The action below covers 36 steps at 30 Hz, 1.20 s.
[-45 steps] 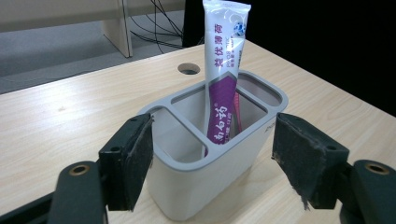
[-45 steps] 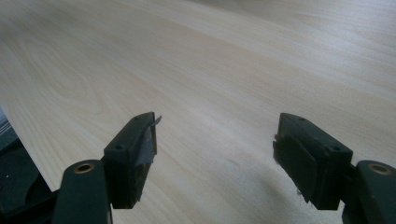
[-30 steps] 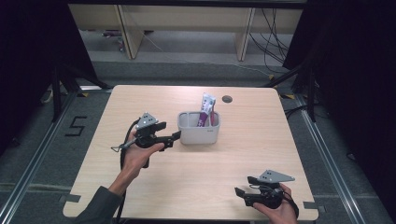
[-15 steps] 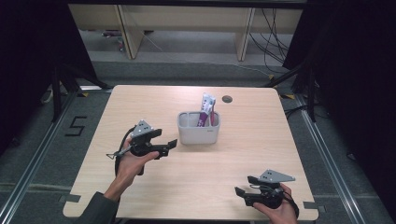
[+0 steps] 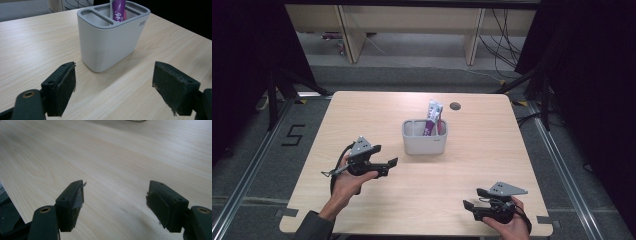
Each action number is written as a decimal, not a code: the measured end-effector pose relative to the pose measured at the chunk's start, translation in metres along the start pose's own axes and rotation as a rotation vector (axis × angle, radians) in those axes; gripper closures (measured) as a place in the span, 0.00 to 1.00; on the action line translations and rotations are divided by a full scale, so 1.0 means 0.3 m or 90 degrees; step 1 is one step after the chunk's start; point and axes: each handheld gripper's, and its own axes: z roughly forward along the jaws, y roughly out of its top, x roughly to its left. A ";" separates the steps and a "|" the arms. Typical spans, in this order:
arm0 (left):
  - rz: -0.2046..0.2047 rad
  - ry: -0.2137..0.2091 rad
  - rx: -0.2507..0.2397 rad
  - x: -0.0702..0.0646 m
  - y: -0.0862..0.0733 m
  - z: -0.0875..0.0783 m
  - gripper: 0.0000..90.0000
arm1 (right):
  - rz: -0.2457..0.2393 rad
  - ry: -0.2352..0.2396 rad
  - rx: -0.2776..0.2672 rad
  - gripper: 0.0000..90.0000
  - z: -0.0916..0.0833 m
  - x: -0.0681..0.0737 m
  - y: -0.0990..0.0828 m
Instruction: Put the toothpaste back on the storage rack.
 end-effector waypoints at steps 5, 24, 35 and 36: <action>0.000 0.003 0.002 0.006 -0.024 -0.014 0.20 | 0.000 0.001 -0.004 0.34 -0.001 0.000 0.000; 0.003 0.019 0.021 0.032 -0.101 -0.070 0.20 | 0.001 0.003 -0.003 0.34 0.000 -0.001 0.000; 0.011 0.012 0.031 0.021 -0.133 -0.092 0.20 | 0.007 0.010 -0.008 0.34 0.000 -0.006 0.000; 0.011 0.013 0.032 0.019 -0.136 -0.094 0.20 | 0.023 0.013 -0.004 0.34 -0.001 0.000 -0.002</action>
